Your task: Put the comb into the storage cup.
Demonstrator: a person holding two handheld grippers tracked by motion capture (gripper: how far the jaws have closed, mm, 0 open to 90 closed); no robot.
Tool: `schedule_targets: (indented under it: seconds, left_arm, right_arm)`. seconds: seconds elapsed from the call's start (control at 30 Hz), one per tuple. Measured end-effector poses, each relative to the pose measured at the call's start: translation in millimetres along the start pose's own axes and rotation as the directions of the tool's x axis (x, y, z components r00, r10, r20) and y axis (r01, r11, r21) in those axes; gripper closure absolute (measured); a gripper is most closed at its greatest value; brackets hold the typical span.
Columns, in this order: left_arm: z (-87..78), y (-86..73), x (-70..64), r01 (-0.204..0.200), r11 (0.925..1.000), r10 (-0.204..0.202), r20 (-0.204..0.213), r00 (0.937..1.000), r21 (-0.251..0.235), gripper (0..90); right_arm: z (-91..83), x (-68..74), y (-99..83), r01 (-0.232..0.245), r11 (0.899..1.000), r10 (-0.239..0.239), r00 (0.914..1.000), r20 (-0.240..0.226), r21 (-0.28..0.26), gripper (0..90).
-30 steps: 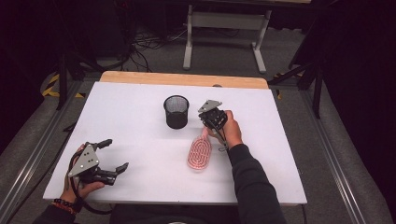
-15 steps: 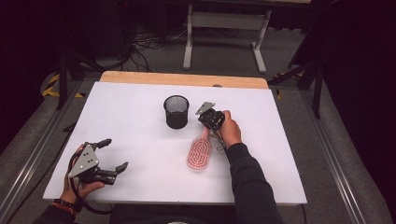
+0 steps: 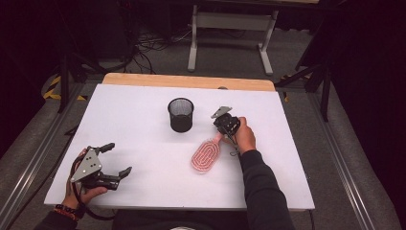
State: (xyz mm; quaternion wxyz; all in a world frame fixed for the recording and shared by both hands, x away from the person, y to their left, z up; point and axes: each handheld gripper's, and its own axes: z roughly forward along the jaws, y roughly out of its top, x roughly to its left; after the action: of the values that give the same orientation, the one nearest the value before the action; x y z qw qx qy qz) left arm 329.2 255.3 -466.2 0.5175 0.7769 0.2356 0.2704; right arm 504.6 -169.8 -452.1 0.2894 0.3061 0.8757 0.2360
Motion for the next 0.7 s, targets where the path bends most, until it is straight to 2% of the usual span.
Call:
schedule_targets:
  seconds: [0.2,0.3,0.4,0.53,0.7]
  left_arm:
    - [-0.5,-0.1,0.6,0.001,1.0,-0.001,0.013,0.9999,0.001,4.0]
    - [-0.2,-0.1,-0.2,0.002,1.0,-0.001,0.02,0.9998,-0.003,4.0]
    - [-0.1,0.0,-0.1,0.004,1.0,-0.004,0.019,0.9998,-0.001,4.0]
    - [-0.1,0.0,-0.6,-0.002,1.0,0.002,0.022,0.9998,0.002,4.3]
    - [0.8,-0.2,-1.9,-0.008,0.9999,0.007,0.024,0.9997,0.011,4.4]
  right_arm:
    - [-8.3,-5.7,-13.9,-0.043,0.999,0.043,0.9991,0.002,0.003,90.0]
    - [-11.8,-8.9,-22.1,-0.084,0.996,0.084,0.9964,-0.012,-0.005,90.0]
    - [-15.4,-10.3,-28.4,-0.102,0.995,0.102,0.9947,-0.008,0.001,90.0]
    - [-19.3,-10.2,-39.5,-0.173,0.985,0.172,0.985,-0.013,-0.022,90.0]
    - [-26.2,-8.3,-48.1,-0.191,0.981,0.191,0.9815,0.007,-0.025,90.0]
